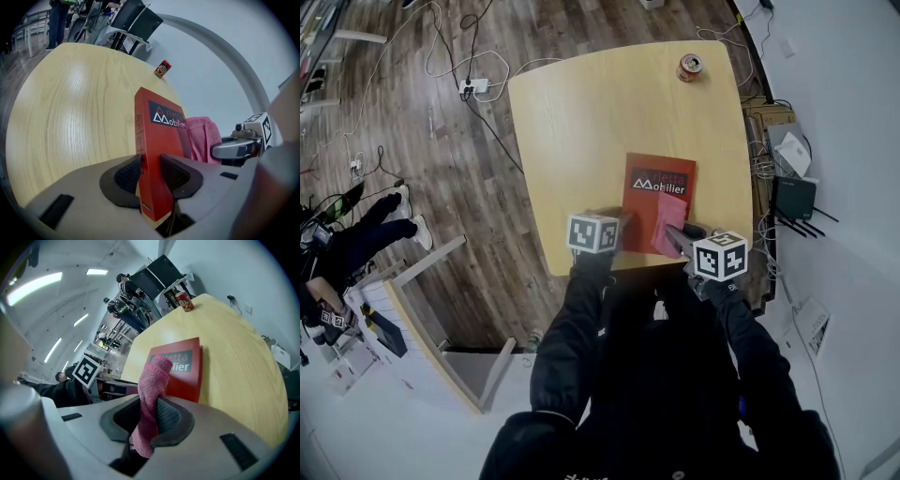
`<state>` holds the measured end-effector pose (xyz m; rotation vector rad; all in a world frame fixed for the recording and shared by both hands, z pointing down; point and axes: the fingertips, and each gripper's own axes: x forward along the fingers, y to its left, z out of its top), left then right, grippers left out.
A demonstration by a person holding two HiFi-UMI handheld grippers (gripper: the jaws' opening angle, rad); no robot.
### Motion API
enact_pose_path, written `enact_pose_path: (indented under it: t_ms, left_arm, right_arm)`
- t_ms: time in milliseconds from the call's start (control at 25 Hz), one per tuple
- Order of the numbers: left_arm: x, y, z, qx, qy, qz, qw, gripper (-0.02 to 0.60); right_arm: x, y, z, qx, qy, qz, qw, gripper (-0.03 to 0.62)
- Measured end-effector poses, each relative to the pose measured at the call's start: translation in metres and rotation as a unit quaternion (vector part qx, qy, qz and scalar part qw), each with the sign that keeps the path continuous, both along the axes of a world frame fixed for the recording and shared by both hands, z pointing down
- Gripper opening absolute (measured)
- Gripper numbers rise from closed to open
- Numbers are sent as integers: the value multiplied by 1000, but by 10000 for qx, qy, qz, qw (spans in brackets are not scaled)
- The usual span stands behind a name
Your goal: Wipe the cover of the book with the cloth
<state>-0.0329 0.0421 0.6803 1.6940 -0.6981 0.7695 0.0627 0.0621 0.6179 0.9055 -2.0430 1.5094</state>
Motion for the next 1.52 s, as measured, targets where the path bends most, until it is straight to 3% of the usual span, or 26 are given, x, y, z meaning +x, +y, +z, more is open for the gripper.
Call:
enact_pose_path:
  t_ms: [400, 880, 1520]
  left_arm:
    - [-1, 0, 1, -23, 30, -27, 10000, 141]
    - [-1, -1, 1, -43, 66, 26, 10000, 141]
    - [0, -1, 2, -54, 27, 87, 9999, 141]
  right_arm:
    - [-59, 13, 4, -326, -484, -44, 9983, 80]
    - [-87, 27, 23, -812, -726, 231, 9938, 80]
    - [-53, 33, 45, -831, -156, 257, 9961, 80]
